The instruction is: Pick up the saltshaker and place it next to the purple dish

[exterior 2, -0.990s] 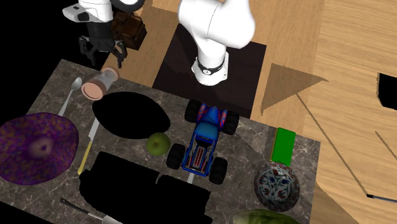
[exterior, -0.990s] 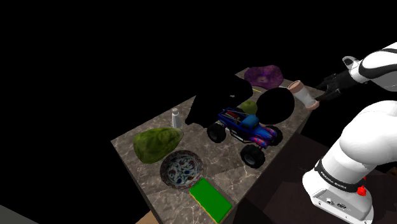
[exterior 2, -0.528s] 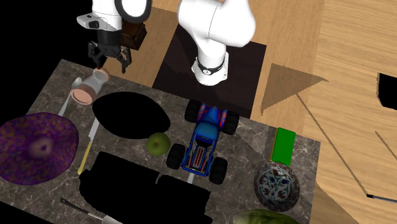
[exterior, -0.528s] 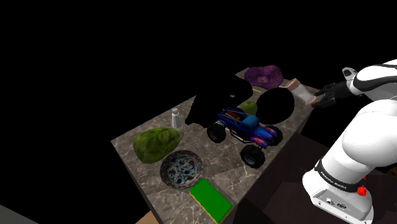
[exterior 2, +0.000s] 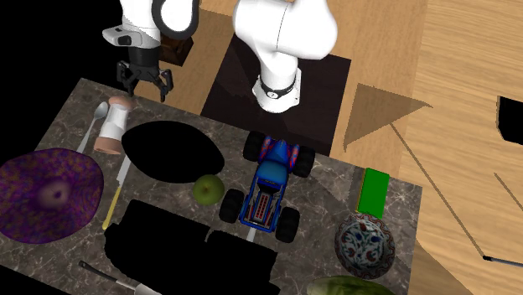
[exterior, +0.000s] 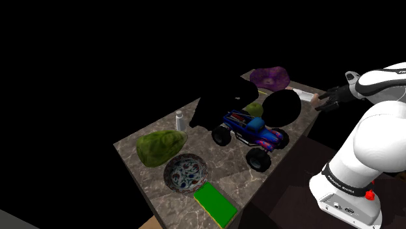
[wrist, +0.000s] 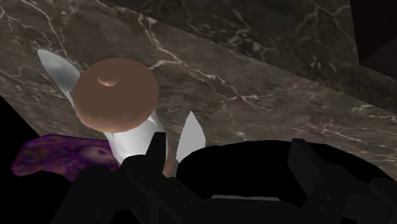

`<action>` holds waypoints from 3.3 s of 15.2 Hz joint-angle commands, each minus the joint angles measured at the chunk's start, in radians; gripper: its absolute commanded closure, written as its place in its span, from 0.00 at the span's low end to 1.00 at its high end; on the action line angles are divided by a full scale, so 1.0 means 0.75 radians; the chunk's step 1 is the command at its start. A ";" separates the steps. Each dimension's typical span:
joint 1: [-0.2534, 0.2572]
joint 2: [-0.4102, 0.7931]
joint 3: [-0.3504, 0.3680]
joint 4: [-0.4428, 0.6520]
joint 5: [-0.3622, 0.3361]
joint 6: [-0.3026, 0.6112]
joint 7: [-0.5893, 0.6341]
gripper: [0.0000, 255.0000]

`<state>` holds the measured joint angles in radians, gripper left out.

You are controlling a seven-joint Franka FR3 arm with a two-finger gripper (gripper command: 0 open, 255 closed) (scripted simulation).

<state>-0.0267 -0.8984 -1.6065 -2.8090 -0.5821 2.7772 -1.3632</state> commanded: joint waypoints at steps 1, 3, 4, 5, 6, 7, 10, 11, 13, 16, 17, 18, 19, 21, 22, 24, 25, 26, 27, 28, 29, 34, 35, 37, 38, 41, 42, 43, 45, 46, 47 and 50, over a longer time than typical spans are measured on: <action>0.001 0.000 -0.001 0.000 0.000 0.001 0.000 0.00; 0.000 0.000 0.000 0.000 0.000 0.000 0.000 1.00; 0.000 0.000 0.000 0.000 0.000 0.000 0.000 1.00; 0.000 0.000 0.000 0.000 0.000 0.000 0.000 1.00; 0.000 0.000 0.000 0.000 0.000 0.000 0.000 1.00; 0.000 0.000 0.000 0.000 0.000 0.000 0.000 1.00; 0.000 0.000 0.000 0.000 0.000 0.000 0.000 1.00; 0.000 0.000 0.000 0.000 0.000 0.000 0.000 1.00; 0.000 0.000 0.000 0.000 0.000 0.000 0.000 0.00; 0.238 0.222 0.092 0.174 0.067 -0.083 0.198 0.00; 0.330 0.294 0.092 0.242 0.092 -0.126 0.248 0.00; 0.432 0.362 0.073 0.316 0.115 -0.176 0.292 0.00; 0.549 0.428 0.032 0.394 0.138 -0.230 0.330 0.00; 0.839 0.537 -0.129 0.564 0.169 -0.356 0.398 0.00; 1.012 0.566 -0.246 0.657 0.164 -0.431 0.438 0.00; 1.134 0.554 -0.340 0.712 0.125 -0.467 0.482 0.00; 1.158 0.543 -0.367 0.712 0.107 -0.454 0.494 0.00; 1.183 0.533 -0.393 0.712 0.092 -0.441 0.504 0.00; 1.208 0.523 -0.420 0.712 0.076 -0.429 0.514 0.00; 1.232 0.513 -0.447 0.712 0.061 -0.416 0.525 0.00; 1.256 0.503 -0.473 0.713 0.045 -0.404 0.535 0.00; 1.293 0.486 -0.514 0.715 0.020 -0.384 0.552 0.00; 1.293 0.486 -0.514 0.715 0.020 -0.384 0.552 0.00; 1.293 0.486 -0.514 0.715 0.020 -0.384 0.552 0.00; 1.292 0.486 -0.514 0.715 0.020 -0.384 0.552 0.00; 1.292 0.486 -0.514 0.715 0.020 -0.385 0.552 1.00; 1.292 0.486 -0.514 0.715 0.020 -0.385 0.551 1.00; 1.292 0.486 -0.514 0.715 0.020 -0.385 0.551 1.00; 1.292 0.486 -0.514 0.715 0.020 -0.385 0.551 1.00; 1.292 0.486 -0.514 0.716 0.020 -0.385 0.551 1.00; 1.292 0.486 -0.514 0.716 0.020 -0.385 0.551 1.00; 1.253 0.506 -0.465 0.716 0.051 -0.410 0.535 1.00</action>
<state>0.9259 -0.5255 -1.9710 -2.2709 -0.5535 2.4768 -0.9572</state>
